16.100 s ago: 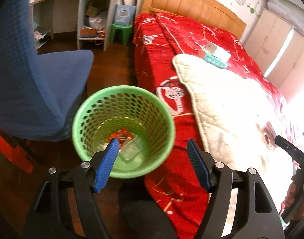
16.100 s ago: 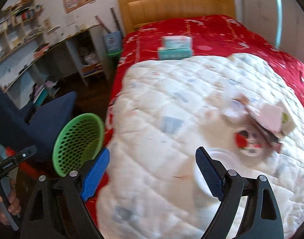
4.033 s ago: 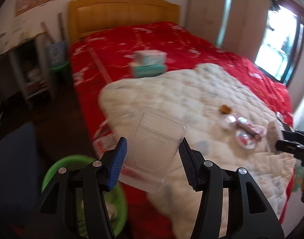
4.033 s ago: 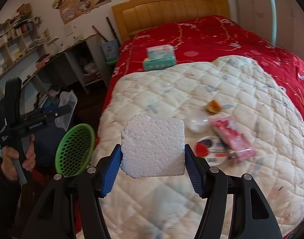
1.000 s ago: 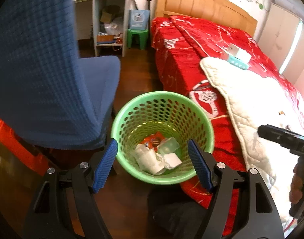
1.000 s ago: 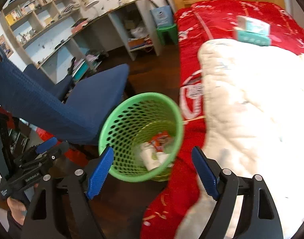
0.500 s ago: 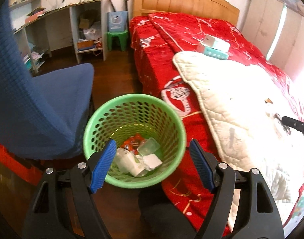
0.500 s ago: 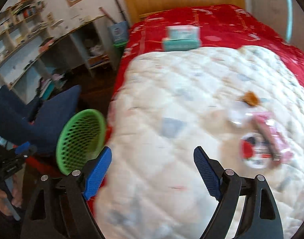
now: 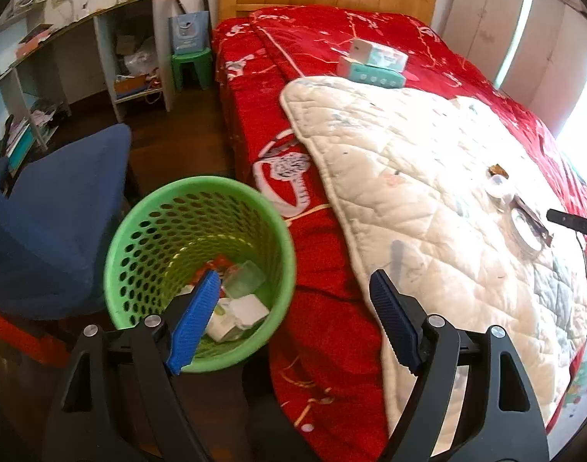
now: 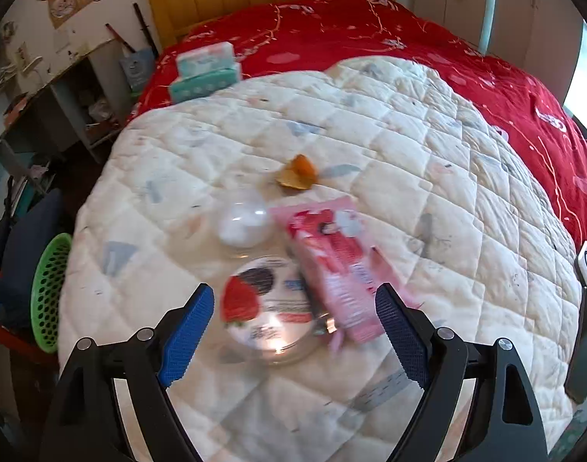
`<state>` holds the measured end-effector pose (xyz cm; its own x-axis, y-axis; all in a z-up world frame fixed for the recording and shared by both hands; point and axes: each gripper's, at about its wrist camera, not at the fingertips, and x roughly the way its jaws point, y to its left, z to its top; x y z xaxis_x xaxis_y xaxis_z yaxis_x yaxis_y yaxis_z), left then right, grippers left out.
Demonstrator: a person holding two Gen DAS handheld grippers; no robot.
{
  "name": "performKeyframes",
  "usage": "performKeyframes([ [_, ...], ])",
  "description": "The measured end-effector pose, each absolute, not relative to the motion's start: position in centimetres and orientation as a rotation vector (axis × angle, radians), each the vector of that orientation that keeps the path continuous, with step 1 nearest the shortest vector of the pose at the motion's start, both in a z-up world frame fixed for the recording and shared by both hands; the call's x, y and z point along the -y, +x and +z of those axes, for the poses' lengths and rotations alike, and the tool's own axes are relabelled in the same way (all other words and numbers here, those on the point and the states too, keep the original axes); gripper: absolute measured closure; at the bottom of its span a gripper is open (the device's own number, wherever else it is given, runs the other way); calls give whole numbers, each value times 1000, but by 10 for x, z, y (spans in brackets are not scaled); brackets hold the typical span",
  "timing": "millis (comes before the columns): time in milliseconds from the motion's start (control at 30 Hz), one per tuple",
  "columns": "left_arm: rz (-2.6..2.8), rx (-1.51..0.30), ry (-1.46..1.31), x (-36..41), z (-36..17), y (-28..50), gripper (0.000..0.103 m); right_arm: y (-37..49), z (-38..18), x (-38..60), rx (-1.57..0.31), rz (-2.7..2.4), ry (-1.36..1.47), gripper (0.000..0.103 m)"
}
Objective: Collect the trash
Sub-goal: 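Grasp the pink snack wrapper with the right tool while the left tool grasps the clear plastic cup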
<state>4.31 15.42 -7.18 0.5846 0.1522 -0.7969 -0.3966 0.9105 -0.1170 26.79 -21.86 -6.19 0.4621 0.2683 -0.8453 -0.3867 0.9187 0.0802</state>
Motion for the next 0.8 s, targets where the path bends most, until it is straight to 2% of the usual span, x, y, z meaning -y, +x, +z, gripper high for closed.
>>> performKeyframes([
  [100,308,-898,-291,-146,-73,55,24,283,-70,224,-1026,405,-127,17],
  [400,277,-914,-282,-131,-78,80,24,323,-97,212,-1071,433,-190,17],
  [800,202,-929,-239,-98,-80,122,24,350,-117,222,-1134,459,-112,19],
])
